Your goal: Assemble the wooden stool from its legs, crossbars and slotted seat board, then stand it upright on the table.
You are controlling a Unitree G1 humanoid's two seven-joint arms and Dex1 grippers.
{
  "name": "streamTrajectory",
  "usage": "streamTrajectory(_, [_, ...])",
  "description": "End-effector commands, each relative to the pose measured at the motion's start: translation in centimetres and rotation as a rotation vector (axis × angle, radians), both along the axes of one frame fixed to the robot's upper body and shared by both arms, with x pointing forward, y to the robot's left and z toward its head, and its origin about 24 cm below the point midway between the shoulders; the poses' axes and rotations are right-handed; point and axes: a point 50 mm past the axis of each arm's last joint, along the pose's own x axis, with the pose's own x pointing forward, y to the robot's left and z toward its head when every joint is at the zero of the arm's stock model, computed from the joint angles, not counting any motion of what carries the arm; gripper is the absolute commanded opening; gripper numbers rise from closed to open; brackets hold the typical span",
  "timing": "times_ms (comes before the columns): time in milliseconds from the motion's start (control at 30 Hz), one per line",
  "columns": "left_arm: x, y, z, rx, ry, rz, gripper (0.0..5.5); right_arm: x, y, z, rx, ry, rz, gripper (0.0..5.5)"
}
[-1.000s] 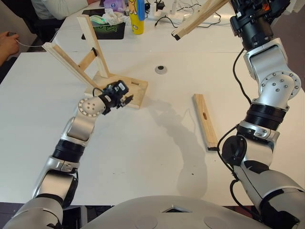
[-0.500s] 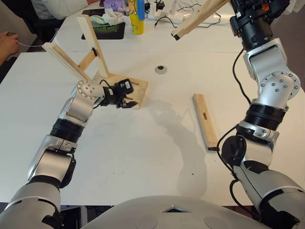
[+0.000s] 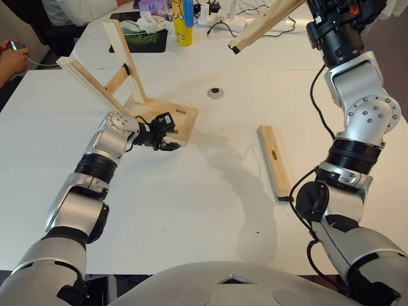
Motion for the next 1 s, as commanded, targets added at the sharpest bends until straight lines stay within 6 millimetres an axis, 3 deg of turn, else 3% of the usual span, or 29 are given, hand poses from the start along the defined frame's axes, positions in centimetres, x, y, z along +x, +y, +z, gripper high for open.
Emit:
streamTrajectory(33, [0.1, 0.2, -0.6, 0.029, 0.012, 0.003, 3.20, -0.2, 0.2, 0.5, 0.012, -0.022, 0.007, 2.11])
streamTrajectory(300, [-2.1, 0.9, -1.6, 0.068, 0.142, -0.181, 3.20, -0.1, 0.1, 0.6, 0.009, -0.023, 0.007, 2.11])
streamTrajectory(467, [-5.6, 1.9, -0.5, 0.089, 0.260, -0.398, 3.20, 0.0, 0.1, 0.8, 0.004, -0.026, 0.012, 2.11])
streamTrajectory(567, [-8.7, 3.2, 0.2, 0.149, 0.324, -0.523, 3.20, -0.1, 0.2, 1.0, -0.005, -0.032, 0.035, 2.11])
streamTrajectory(700, [-11.5, 4.2, 0.6, 0.215, 0.379, -0.633, 3.20, -1.9, 1.3, 1.0, -0.059, -0.099, 0.221, 2.11])
streamTrajectory(867, [-12.7, 4.8, 1.0, 0.261, 0.380, -0.684, 3.20, -4.5, 3.1, 1.3, -0.220, -0.199, 0.452, 2.11])
streamTrajectory(1000, [-13.0, 4.7, 2.4, 0.270, 0.342, -0.722, 3.20, -5.3, 4.2, 0.8, -0.294, -0.217, 0.559, 2.11])
